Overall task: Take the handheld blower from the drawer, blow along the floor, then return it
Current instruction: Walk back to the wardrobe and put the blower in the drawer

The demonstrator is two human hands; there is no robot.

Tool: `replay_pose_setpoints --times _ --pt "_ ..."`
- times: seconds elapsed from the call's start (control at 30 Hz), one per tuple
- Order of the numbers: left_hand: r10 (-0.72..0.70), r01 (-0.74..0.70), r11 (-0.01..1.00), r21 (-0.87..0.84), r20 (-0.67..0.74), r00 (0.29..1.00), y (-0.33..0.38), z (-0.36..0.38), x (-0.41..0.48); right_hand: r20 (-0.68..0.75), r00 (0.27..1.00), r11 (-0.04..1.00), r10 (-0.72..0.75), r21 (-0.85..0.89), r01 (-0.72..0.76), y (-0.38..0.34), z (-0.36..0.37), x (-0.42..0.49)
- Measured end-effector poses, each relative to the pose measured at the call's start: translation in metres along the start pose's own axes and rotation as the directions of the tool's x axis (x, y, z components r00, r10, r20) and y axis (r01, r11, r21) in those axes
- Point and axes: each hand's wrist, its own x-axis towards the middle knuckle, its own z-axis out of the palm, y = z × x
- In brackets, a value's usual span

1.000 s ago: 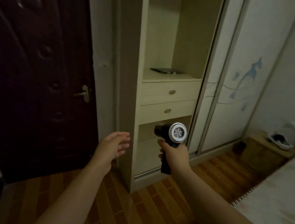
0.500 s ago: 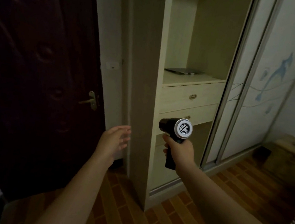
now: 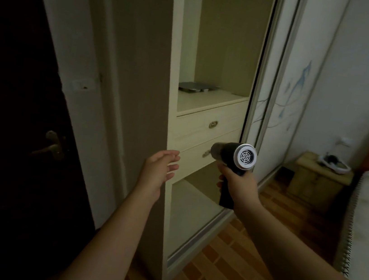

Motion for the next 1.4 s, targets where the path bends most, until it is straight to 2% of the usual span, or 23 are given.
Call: replay_pose_setpoints --times 0.13,0.27,0.43,0.6,0.8,0.97,1.1,1.4 --pt "-0.006 0.004 1.000 0.030 0.072 0.997 -0.004 0.047 0.054 -0.058 0.998 0.999 0.004 0.047 -0.001 0.003 -0.023 0.062" --pt "0.007 -0.011 0.999 0.050 0.080 0.997 -0.013 0.105 0.109 -0.042 0.999 0.997 -0.008 0.070 0.010 0.011 -0.050 0.138" --pt "0.021 -0.021 0.998 0.054 -0.002 1.000 -0.015 0.189 0.182 0.027 0.999 0.999 -0.031 0.035 0.030 0.007 -0.095 0.246" --pt "0.014 -0.010 0.999 0.035 -0.098 0.995 -0.024 0.244 0.237 0.106 0.993 0.999 -0.043 -0.001 0.043 0.007 -0.125 0.334" --pt "0.018 -0.013 1.000 0.028 -0.175 0.984 -0.026 0.285 0.299 0.189 0.982 1.000 -0.009 0.023 0.004 0.016 -0.129 0.408" --pt "0.040 -0.041 0.999 -0.001 -0.199 0.979 -0.031 0.312 0.360 0.246 0.968 0.999 -0.041 0.020 0.037 0.020 -0.119 0.477" --pt "0.041 -0.054 0.998 -0.037 -0.278 0.960 -0.028 0.326 0.421 0.292 0.954 0.998 -0.064 0.003 0.066 0.020 -0.102 0.536" --pt "0.079 -0.068 0.997 0.040 -0.430 0.899 -0.018 0.342 0.483 0.427 0.902 0.998 -0.059 0.022 0.054 0.012 -0.072 0.625"
